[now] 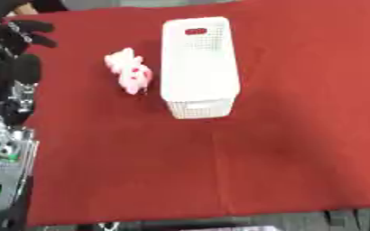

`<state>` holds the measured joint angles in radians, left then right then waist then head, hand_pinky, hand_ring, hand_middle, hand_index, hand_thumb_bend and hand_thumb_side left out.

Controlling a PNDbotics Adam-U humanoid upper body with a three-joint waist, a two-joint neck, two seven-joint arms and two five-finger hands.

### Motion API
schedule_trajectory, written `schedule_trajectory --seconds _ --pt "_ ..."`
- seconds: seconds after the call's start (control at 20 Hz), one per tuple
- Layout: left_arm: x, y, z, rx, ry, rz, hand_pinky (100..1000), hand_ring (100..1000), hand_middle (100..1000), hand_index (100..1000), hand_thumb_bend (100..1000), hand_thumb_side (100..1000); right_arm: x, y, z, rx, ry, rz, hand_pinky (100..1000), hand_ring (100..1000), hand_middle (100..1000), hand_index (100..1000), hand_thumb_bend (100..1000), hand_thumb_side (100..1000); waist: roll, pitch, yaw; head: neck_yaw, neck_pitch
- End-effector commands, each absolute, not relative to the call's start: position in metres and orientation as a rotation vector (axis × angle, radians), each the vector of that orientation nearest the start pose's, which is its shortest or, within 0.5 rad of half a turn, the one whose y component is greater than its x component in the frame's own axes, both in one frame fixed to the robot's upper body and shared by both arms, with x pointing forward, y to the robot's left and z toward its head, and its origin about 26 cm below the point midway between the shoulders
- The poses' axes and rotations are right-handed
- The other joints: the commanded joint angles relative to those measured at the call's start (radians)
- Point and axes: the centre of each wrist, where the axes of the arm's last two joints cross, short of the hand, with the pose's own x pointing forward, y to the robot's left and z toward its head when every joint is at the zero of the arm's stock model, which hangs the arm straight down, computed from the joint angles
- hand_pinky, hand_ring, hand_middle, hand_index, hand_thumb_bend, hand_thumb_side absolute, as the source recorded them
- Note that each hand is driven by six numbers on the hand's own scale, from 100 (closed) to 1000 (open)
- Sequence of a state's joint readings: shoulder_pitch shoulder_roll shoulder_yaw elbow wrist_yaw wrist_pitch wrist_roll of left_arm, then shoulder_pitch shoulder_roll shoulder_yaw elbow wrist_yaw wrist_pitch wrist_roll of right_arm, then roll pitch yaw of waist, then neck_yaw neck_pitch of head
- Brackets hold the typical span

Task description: Pick up objects on the table and place them in the box.

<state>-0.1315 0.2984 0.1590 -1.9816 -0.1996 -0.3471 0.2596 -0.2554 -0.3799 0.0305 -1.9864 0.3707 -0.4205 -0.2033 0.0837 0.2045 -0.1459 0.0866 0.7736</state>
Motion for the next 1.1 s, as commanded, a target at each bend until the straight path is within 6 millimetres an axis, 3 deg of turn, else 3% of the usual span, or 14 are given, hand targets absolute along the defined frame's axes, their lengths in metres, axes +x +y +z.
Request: schedule_trajectory --seconds 0.05,0.55,0.65,0.7,0.75,0.8,0.85,0.9,1.1 --pt "0.278 0.315 0.168 0.627 -2.512 -0.141 485 629 792 897 538 837 0.295 -0.266 0.193 0.708 3.337 -0.730 629 737 805 742 111 786 -0.005 -0.016 -0.001 -0.011 -0.004" --pt "0.278 0.316 0.170 0.630 -2.511 -0.172 487 632 793 897 539 837 0.295 -0.266 0.193 0.709 3.335 -0.734 629 737 805 742 108 785 -0.005 -0.015 -0.002 -0.012 -0.004" --pt "0.279 0.319 0.178 0.644 -2.506 -0.252 487 637 793 895 563 814 0.295 -0.266 0.193 0.705 3.334 -0.739 629 737 805 742 107 785 -0.004 -0.016 -0.003 -0.009 -0.004" --pt "0.280 0.321 0.184 0.664 -2.494 -0.328 492 645 794 894 626 746 0.295 -0.266 0.193 0.703 3.332 -0.743 629 737 805 742 107 785 -0.002 -0.017 -0.003 -0.003 -0.004" --pt "0.281 0.324 0.191 0.690 -2.471 -0.415 490 642 793 894 610 763 0.295 -0.266 0.193 0.700 3.332 -0.747 629 737 805 742 107 786 -0.001 -0.019 -0.004 0.002 -0.004" --pt "0.281 0.325 0.197 0.717 -2.442 -0.515 499 652 794 893 682 700 0.295 -0.265 0.193 0.696 3.332 -0.752 629 737 805 742 106 785 0.001 -0.020 -0.006 0.008 -0.004" --pt "0.282 0.327 0.203 0.742 -2.408 -0.613 498 651 794 894 671 708 0.295 -0.265 0.193 0.693 3.332 -0.755 629 737 805 742 106 785 0.003 -0.021 -0.008 0.012 -0.004" --pt "0.284 0.328 0.208 0.760 -2.369 -0.700 497 649 768 871 733 670 0.295 -0.265 0.193 0.689 3.332 -0.759 629 738 805 741 106 785 0.005 -0.022 -0.011 0.016 -0.004" --pt "0.294 0.335 0.221 0.823 -2.230 -0.929 483 646 767 860 811 652 0.295 -0.264 0.193 0.678 3.332 -0.773 629 737 805 741 107 784 0.008 -0.023 -0.022 0.023 -0.004"
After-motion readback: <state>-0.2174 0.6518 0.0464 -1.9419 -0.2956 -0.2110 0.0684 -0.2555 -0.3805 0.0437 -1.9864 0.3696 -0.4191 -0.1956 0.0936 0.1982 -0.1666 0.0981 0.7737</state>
